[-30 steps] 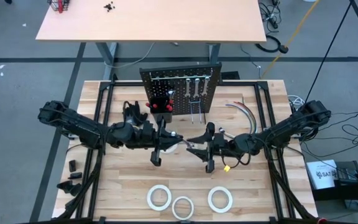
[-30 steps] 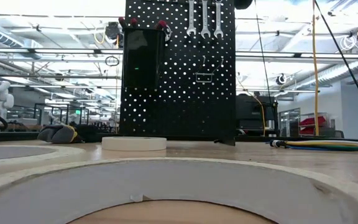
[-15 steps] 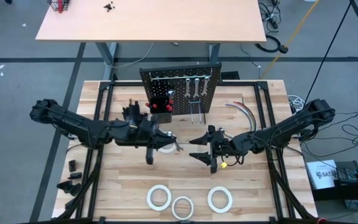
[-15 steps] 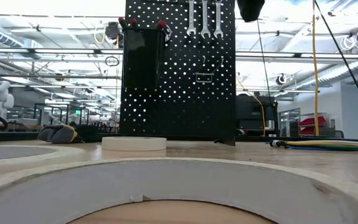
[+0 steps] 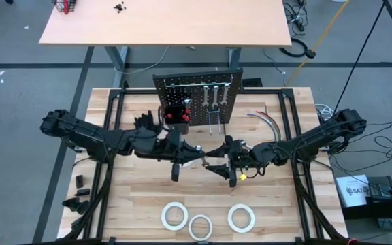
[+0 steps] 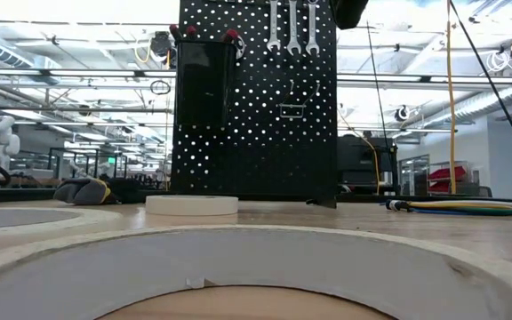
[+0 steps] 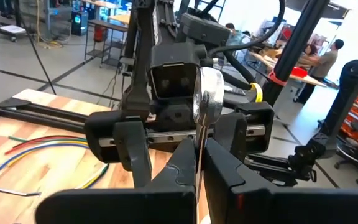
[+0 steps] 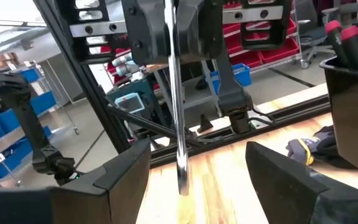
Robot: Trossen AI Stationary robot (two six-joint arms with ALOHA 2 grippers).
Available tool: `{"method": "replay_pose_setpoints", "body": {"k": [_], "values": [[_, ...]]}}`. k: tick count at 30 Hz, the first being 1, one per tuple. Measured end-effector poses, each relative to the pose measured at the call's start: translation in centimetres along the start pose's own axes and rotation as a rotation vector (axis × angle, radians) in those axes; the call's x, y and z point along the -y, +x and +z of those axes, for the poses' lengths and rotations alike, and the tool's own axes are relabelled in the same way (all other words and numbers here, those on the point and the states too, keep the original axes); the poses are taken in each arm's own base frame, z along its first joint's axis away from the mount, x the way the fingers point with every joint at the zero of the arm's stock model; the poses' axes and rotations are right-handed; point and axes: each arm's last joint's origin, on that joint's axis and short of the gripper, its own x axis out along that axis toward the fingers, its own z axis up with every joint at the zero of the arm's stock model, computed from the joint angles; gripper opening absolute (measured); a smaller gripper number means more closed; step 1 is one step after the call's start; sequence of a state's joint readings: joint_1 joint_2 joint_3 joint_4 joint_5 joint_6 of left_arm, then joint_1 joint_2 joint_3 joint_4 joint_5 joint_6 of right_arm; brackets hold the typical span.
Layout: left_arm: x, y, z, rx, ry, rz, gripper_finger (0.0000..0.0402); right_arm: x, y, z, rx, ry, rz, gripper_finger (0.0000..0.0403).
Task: Hang tools onto peg board
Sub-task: Hang the silver wrench on the peg board
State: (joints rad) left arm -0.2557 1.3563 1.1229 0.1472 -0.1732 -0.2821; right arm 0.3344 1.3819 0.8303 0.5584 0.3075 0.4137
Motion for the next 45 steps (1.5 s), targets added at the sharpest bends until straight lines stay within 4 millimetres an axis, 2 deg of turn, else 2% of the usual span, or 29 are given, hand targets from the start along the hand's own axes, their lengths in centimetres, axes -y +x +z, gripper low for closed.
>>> {"method": "replay_pose_setpoints", "body": {"k": [5, 13, 19, 24, 30, 36, 40, 45], "values": [[-0.4, 0.1, 0.1, 0.000, -0.002, 0.003, 0.0004, 0.0, 0.0, 0.0, -0.001, 0.009, -0.001, 0.0247], [-1.2, 0.2, 0.4, 0.014, -0.005, 0.035, 0.0004, 0.1, 0.0, 0.1, 0.011, 0.014, -0.003, 0.0180], [-1.8, 0.2, 0.8, 0.039, -0.013, 0.043, 0.0004, 0.1, 0.0, 0.5, 0.050, -0.002, 0.001, 0.0106], [-2.1, 0.4, 0.9, 0.039, -0.017, 0.025, 0.0011, 0.1, 0.1, 0.5, 0.056, -0.056, -0.011, 0.0018], [-2.2, 0.4, 0.9, 0.029, 0.000, -0.002, 0.0018, 0.1, 0.0, 0.7, 0.082, -0.101, -0.032, 0.0010], [-3.0, 0.0, 0.3, -0.080, 0.074, 0.011, 0.0086, 0.0, 0.0, 1.0, 0.114, -0.127, -0.031, 0.0008], [-4.3, -1.9, 0.3, -0.196, 0.144, 0.121, 0.0124, 0.1, 0.1, 1.7, 0.161, -0.127, -0.015, 0.0008], [-4.6, -5.1, 0.9, -0.289, 0.095, 0.135, 0.0133, 2.1, 0.5, 3.1, 0.243, -0.070, -0.072, 0.0008]]}}
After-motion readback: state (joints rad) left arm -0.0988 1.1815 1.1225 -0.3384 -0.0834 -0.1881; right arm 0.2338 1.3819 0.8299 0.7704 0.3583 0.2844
